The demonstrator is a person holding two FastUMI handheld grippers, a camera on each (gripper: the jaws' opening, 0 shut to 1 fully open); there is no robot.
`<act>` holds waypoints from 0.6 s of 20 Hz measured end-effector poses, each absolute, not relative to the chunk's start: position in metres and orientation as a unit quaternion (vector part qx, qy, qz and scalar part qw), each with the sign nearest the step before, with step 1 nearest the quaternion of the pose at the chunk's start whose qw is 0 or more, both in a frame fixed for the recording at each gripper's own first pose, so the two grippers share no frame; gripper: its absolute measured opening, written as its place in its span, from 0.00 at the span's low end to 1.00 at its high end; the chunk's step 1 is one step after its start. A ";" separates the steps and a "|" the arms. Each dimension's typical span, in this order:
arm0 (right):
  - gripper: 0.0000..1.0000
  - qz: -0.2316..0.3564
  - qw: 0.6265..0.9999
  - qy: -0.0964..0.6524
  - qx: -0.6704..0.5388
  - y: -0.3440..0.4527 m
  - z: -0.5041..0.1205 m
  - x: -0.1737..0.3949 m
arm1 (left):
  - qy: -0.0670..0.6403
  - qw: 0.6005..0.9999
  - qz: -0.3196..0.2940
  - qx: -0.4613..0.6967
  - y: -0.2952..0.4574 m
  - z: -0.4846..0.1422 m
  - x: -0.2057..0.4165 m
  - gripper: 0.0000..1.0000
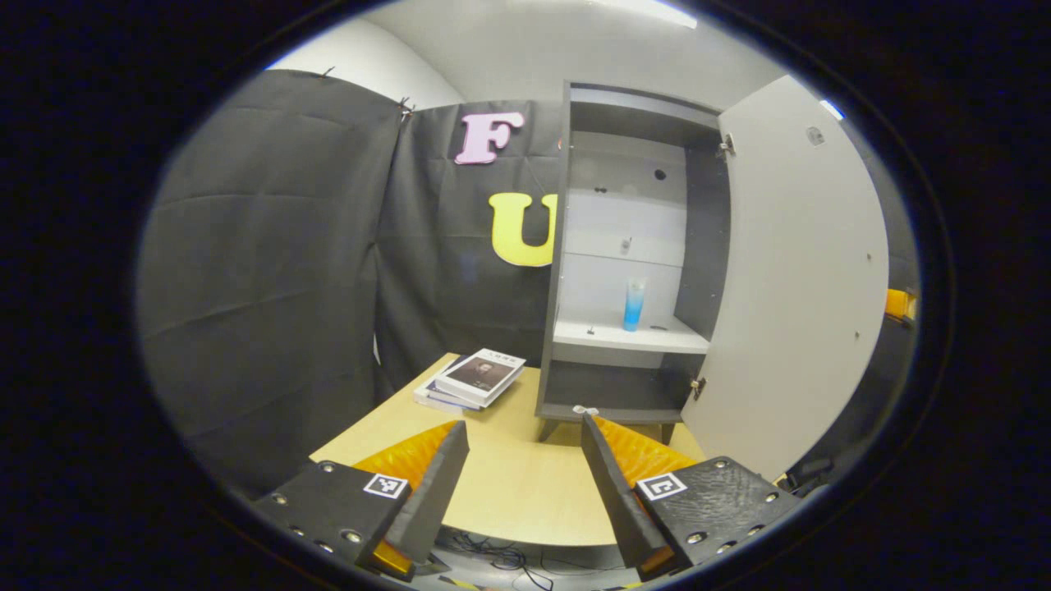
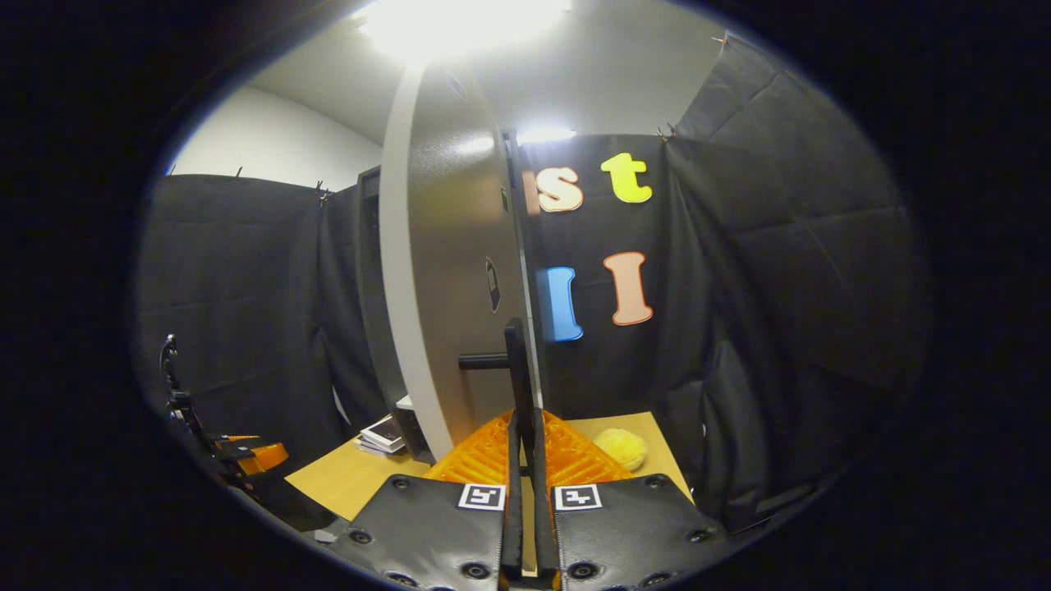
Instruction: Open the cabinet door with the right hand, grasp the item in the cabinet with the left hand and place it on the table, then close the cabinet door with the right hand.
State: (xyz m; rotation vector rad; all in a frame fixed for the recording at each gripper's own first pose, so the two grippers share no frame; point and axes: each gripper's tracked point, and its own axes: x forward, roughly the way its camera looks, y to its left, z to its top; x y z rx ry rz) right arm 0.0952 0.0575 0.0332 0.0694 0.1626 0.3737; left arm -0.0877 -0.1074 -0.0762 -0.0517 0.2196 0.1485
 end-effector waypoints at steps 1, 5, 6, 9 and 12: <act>0.07 0.177 0.979 0.085 0.049 0.057 0.034 0.089 | 0.115 0.991 0.062 -0.022 -0.104 -0.079 -0.084 0.86; 0.04 0.101 0.990 0.073 0.060 0.026 0.043 0.065 | 0.113 0.993 0.015 -0.009 -0.089 -0.077 -0.056 0.84; 0.02 0.079 0.992 0.072 0.067 0.017 0.043 0.062 | 0.111 0.994 -0.003 -0.010 -0.090 -0.076 -0.047 0.86; 0.02 0.014 0.995 0.067 0.073 -0.010 0.044 0.053 | 0.102 0.993 -0.050 -0.013 -0.093 -0.072 -0.019 0.84; 0.02 -0.032 0.996 0.063 0.053 -0.032 0.041 0.054 | 0.092 0.993 -0.078 -0.008 -0.101 -0.057 0.008 0.84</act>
